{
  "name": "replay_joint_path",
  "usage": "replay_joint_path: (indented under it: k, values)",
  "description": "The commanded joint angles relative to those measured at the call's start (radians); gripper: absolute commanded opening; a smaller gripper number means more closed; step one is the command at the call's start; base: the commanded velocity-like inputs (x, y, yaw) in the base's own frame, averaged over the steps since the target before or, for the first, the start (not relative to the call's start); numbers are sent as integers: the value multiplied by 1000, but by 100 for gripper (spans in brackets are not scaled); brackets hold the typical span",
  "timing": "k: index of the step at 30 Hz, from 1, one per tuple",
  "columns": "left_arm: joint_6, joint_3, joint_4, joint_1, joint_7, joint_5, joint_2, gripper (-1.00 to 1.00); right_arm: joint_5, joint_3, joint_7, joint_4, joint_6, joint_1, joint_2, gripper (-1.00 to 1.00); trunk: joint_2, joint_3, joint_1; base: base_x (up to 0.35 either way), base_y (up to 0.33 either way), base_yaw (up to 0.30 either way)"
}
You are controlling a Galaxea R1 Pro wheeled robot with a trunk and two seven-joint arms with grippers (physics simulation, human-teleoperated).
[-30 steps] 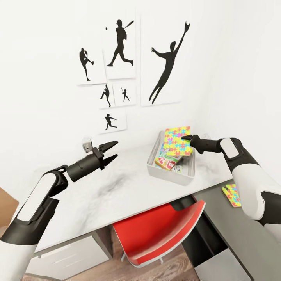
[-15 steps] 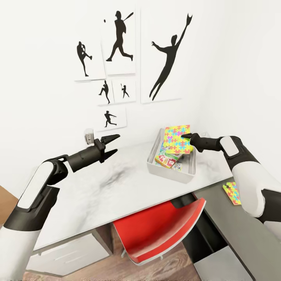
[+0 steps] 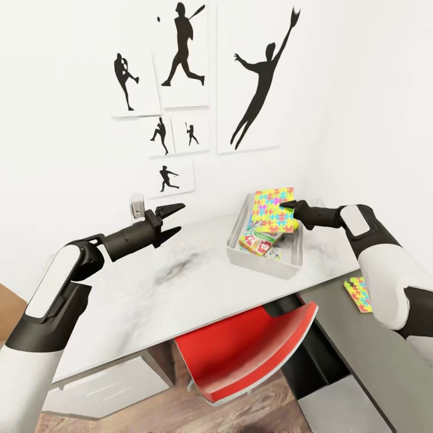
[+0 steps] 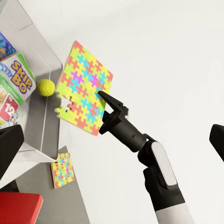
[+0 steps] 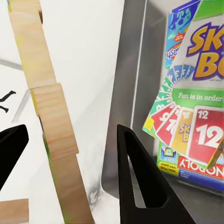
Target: Put all the toys in the child's room - the three board games (two on the bed and one on the table), the two jigsaw puzzles on the table, and the tennis ball on the table - inside the toy box on the table in the child's room.
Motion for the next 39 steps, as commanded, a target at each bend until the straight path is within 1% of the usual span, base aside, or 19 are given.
replay_joint_path:
  k: [1,4,6,7,10,17,25,32,39]
  values:
    - [0,-1,-2,-1,10,11,1,100,9,-8,7,1,5,-2,1,-100,-2,-4,1,0,0,0]
    - [0,0,-3,-1,11,11,1,100,9,-17,6,2,5,-3,1,-100,-2,-9,1,0,0,0]
    - [0,0,-4,-1,12,11,1,100,9,-34,6,2,6,-4,1,-100,-2,-12,1,0,0,0]
    - [0,0,-4,-1,12,11,1,100,9,-34,6,2,6,-4,1,-100,-2,-13,1,0,0,0]
    - [0,0,-5,-1,13,12,1,100,10,-61,5,5,6,-5,1,-100,-2,-18,1,0,0,0]
    - [0,-1,-5,0,13,12,0,100,10,-82,4,9,7,-5,1,-100,-2,-30,1,0,0,0]
    - [1,-3,-5,0,13,12,0,100,11,-90,4,11,7,-5,1,-100,-2,-43,1,15,0,0]
    - [0,-6,-7,1,12,12,-1,100,11,-94,4,12,7,-3,1,-100,-2,-54,1,128,0,0]
    - [0,-8,-7,1,12,12,-2,100,11,-96,4,12,7,-2,0,-100,-2,-66,1,50,0,0]
